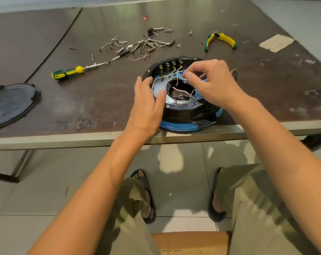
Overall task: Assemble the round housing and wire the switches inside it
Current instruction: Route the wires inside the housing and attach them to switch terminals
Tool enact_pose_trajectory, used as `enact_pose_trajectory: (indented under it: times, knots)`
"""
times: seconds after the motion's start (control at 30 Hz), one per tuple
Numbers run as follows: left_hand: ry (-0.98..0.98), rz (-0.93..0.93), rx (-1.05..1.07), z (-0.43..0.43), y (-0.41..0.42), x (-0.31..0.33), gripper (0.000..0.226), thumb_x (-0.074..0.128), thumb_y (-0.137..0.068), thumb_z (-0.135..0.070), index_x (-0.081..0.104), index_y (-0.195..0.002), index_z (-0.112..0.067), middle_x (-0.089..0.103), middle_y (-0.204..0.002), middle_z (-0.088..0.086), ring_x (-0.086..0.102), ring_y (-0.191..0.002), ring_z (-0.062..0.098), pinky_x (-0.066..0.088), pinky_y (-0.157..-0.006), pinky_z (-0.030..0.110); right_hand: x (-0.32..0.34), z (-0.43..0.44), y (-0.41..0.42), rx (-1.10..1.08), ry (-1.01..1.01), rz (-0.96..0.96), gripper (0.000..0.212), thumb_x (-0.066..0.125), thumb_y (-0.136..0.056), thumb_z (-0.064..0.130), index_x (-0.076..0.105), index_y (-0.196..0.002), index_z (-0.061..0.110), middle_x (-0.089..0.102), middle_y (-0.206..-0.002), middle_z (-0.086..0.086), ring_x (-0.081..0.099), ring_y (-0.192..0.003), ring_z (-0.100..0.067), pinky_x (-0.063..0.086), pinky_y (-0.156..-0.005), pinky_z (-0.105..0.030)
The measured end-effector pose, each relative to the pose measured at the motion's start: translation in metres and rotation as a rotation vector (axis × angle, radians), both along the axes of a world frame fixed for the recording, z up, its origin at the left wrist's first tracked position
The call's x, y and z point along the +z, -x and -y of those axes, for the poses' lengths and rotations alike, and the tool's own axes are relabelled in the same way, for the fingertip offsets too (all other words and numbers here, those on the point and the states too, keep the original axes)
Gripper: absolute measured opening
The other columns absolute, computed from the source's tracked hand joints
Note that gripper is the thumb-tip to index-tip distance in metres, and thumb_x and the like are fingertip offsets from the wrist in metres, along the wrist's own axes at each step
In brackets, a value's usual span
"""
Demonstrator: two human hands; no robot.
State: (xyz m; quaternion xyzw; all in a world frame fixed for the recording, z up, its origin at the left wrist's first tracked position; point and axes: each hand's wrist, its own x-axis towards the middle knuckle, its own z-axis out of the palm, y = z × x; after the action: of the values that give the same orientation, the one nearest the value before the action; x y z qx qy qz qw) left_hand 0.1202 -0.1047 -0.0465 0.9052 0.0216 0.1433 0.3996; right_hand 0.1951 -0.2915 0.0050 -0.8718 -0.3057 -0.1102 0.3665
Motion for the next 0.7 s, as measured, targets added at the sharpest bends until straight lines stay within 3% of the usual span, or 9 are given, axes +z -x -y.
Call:
enact_pose_trajectory:
  times: [0.13, 0.27, 0.7]
  knots:
    - [0.053, 0.077, 0.033, 0.001, -0.010, -0.006, 0.049, 0.034, -0.105, -0.036, 0.033, -0.146, -0.009, 0.024, -0.157, 0.013, 0.015, -0.148, 0.017, 0.015, -0.111, 0.017, -0.002, -0.001, -0.008, -0.042, 0.035, -0.016, 0.025, 0.058, -0.097, 0.028, 0.076, -0.093, 0.012, 0.074, -0.083, -0.004, 0.068, -0.079, -0.020, 0.054, -0.077, -0.044]
    - [0.130, 0.147, 0.060, 0.004, -0.015, -0.014, 0.042, 0.032, -0.106, -0.035, 0.040, -0.140, -0.010, 0.036, -0.147, 0.011, 0.030, -0.142, 0.022, 0.029, -0.116, 0.037, -0.002, -0.004, -0.014, -0.058, 0.139, -0.077, 0.023, 0.056, -0.094, 0.034, 0.074, -0.087, 0.022, 0.072, -0.081, 0.001, 0.066, -0.079, -0.019, 0.056, -0.076, -0.044]
    - [0.147, 0.152, 0.055, 0.005, -0.013, -0.013, 0.039, 0.032, -0.106, -0.032, 0.043, -0.134, -0.008, 0.039, -0.143, 0.014, 0.035, -0.139, 0.026, 0.033, -0.112, 0.037, 0.006, -0.009, -0.008, -0.123, 0.266, -0.141, 0.021, 0.056, -0.090, 0.037, 0.073, -0.084, 0.026, 0.068, -0.076, 0.007, 0.062, -0.075, -0.018, 0.055, -0.072, -0.043]
